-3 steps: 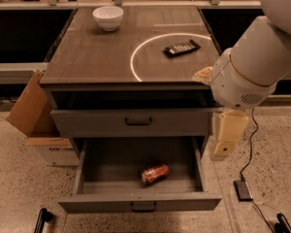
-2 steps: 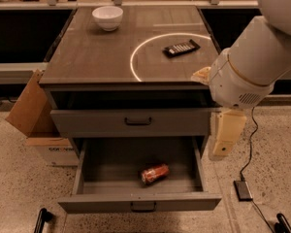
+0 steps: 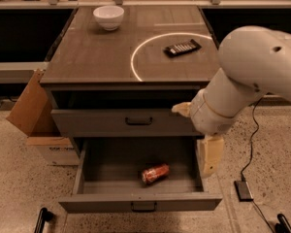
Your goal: Pick coke can from middle drawer and place on counter
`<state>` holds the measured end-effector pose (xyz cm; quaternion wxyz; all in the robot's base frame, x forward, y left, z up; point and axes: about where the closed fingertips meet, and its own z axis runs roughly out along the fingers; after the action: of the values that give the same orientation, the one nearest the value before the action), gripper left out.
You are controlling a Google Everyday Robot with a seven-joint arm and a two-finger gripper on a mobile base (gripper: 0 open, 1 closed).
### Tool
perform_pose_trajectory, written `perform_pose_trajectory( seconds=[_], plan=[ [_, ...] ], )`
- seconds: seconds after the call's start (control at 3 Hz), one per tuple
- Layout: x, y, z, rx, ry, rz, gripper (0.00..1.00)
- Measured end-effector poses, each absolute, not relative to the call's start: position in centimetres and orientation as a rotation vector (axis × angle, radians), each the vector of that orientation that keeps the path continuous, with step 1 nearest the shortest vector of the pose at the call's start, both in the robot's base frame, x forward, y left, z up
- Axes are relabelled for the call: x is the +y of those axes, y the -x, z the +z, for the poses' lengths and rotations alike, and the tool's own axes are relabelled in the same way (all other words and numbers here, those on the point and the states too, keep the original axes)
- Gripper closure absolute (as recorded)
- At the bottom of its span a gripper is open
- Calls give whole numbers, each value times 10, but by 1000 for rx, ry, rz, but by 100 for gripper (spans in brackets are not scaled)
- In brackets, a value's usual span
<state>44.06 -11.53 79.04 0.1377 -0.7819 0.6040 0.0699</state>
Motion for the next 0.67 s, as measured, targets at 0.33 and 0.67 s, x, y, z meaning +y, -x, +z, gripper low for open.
perform_pose_trajectory(
  seconds=[0.33, 0.67],
  plan=[
    [-107, -442, 707, 1622, 2373, 365, 0],
    [-107, -442, 707, 1622, 2373, 365, 0]
  ],
)
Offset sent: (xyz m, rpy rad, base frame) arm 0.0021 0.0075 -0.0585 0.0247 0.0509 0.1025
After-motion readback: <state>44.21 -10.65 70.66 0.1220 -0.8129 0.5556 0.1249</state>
